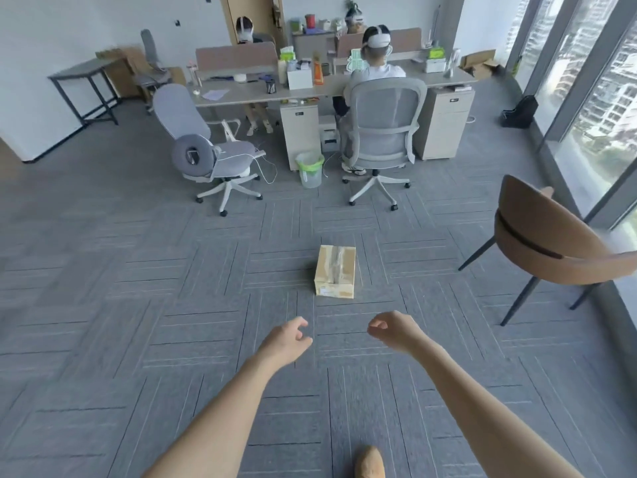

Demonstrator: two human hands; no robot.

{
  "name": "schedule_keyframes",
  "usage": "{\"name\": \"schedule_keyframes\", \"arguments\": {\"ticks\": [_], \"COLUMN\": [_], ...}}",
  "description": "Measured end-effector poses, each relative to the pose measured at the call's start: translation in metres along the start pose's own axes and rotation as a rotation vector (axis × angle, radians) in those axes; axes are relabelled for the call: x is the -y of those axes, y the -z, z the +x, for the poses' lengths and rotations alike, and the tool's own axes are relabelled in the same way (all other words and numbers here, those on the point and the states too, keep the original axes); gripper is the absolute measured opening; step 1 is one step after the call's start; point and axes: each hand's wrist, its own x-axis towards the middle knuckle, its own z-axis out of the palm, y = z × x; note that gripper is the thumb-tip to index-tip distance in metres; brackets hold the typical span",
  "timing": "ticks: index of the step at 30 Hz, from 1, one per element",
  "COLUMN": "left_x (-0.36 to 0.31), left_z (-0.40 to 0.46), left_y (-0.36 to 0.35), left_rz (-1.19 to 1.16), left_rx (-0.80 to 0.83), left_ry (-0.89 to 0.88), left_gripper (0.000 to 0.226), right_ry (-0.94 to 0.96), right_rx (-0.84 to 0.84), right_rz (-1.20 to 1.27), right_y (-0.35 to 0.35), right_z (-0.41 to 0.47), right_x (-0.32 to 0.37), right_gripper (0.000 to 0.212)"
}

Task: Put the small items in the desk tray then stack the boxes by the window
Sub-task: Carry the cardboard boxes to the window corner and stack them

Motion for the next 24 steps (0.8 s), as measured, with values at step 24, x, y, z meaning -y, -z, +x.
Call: {"name": "schedule_keyframes", "arguments": {"ticks": [24], "left_x": [0.088], "left_z": [0.481], "left_y": [0.272], "left_rz": [0.276], "left_rx": [0.334], "left_ry": [-0.073], "left_gripper": [0.052], "right_ry": [-0.432], "right_rx": [0.099], "right_rz": [-0.032], "right_y": [0.02], "right_z": [0.463], "right_x": [0.176], "right_gripper": [0.028]}}
